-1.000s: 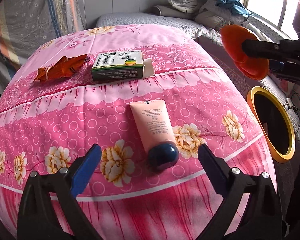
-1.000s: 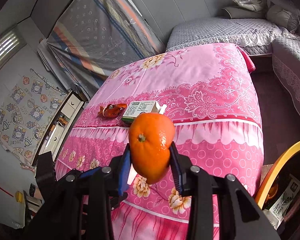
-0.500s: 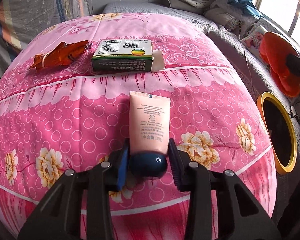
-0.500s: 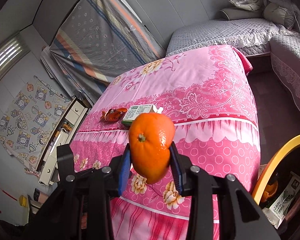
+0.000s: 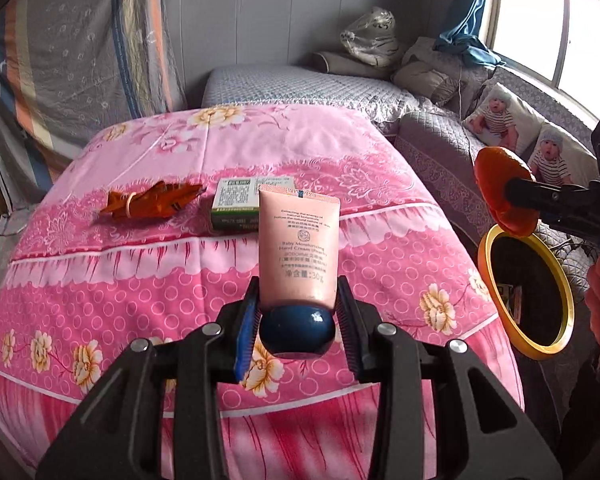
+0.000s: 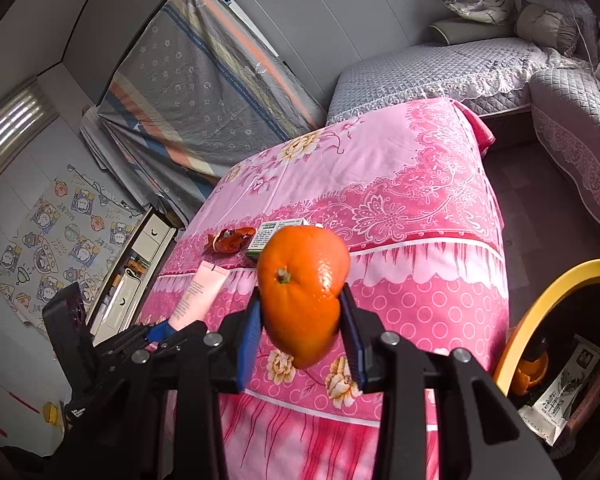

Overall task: Collect trash
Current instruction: 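Carry the cream tube and orange over the yellow-rimmed bin with both tools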

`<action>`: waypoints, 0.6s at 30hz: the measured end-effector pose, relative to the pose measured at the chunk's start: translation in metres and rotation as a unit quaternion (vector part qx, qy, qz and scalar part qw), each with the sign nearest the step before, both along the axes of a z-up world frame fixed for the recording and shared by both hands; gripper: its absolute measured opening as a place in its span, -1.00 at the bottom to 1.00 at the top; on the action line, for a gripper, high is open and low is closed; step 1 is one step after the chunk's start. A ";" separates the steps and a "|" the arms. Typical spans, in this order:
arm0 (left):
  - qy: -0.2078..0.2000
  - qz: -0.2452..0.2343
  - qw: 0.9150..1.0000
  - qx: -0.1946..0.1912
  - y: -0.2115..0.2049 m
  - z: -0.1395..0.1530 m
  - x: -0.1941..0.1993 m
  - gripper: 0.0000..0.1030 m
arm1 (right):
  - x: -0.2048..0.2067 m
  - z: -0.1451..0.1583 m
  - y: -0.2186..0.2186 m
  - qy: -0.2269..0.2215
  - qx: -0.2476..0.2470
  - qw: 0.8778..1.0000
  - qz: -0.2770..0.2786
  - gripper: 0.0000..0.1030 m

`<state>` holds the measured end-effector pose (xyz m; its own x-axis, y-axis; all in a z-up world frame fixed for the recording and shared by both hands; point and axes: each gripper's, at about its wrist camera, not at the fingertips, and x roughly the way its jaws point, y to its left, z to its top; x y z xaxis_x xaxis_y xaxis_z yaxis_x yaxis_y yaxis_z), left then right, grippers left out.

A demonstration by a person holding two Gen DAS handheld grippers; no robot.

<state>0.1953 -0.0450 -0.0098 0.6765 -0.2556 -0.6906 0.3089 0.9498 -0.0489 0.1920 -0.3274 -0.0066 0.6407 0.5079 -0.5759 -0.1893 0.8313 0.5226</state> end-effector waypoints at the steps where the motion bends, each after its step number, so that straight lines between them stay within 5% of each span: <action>1: -0.009 -0.004 1.000 0.003 -0.005 0.006 -0.001 -0.34 | -0.003 0.003 -0.005 -0.003 -0.001 1.000 -0.006 -0.34; 9: -0.048 -0.076 0.996 0.011 -0.067 0.033 -0.008 -0.33 | -0.037 0.011 -0.063 -0.020 -0.006 0.997 -0.080 -0.34; 18: -0.068 -0.167 0.983 0.029 -0.162 0.040 -0.023 -0.33 | -0.082 -0.021 -0.148 0.006 -0.006 0.981 -0.194 -0.33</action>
